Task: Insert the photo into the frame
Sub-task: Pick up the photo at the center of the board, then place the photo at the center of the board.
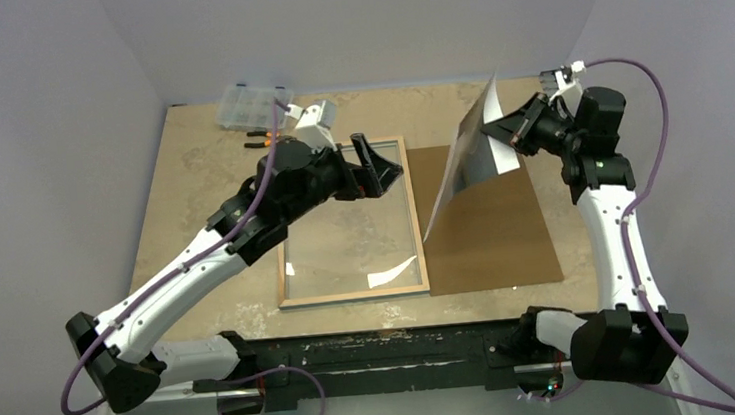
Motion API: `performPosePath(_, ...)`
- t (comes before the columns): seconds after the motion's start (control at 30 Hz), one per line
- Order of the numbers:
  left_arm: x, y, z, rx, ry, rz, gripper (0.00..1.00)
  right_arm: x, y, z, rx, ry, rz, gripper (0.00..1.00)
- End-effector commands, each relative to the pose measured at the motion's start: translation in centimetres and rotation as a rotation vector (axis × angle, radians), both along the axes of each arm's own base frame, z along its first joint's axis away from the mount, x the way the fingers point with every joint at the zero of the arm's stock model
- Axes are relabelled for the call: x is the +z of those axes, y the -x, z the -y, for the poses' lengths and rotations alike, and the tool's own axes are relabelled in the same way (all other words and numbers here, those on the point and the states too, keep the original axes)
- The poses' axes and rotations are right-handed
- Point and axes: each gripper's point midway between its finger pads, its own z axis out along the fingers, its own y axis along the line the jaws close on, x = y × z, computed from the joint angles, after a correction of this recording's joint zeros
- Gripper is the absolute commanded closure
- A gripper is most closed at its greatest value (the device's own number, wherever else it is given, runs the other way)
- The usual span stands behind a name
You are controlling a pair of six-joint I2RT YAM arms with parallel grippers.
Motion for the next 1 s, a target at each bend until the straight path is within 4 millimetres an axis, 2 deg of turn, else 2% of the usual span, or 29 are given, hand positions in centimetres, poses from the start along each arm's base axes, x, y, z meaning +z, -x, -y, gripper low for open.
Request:
performPosePath(0.0,-4.5,-2.0,-6.0,0.235,-0.170,-0.022,0.00,8.1,0.4,-4.3,0.122,-0.061,0.190,1.00)
performPosePath(0.13,-6.1,-2.2,-8.9,0.317,-0.191,-0.052,0.00,11.4,1.6,-9.6,0.290,-0.128,0.264,1.00)
performPosePath(0.27,-7.6,-2.4,-9.8,0.349,-0.220,-0.087,0.00,14.8,3.9,-13.8,0.467,-0.202,0.366,1.00)
performPosePath(0.37,-8.2,-2.5,-10.1,0.368,-0.235,-0.106,0.00,16.2,5.6,-15.6,0.554,-0.206,0.421,1.00)
performPosePath(0.47,-8.2,-2.4,-11.1,0.413,-0.240,-0.119,0.01,16.0,6.6,-15.7,0.562,-0.215,0.437,1.00)
performPosePath(0.57,-8.3,-2.1,-13.0,0.496,-0.252,-0.134,0.01,12.7,6.5,-15.3,0.514,-0.199,0.370,1.00)
performPosePath(0.67,-8.6,-1.8,-14.6,0.564,-0.264,-0.143,0.01,6.6,6.4,-14.7,0.458,-0.148,0.224,1.00)
performPosePath(0.77,-8.8,-1.6,-15.4,0.592,-0.265,-0.140,0.01,-1.6,7.3,-13.7,0.404,-0.084,0.021,1.00)
performPosePath(0.83,-8.9,-1.6,-15.5,0.595,-0.265,-0.141,0.02,-6.3,8.4,-12.9,0.368,-0.056,-0.095,1.00)
performPosePath(0.97,-9.3,-1.7,-15.4,0.593,-0.276,-0.151,0.02,-13.3,11.1,-11.7,0.313,-0.036,-0.249,1.00)
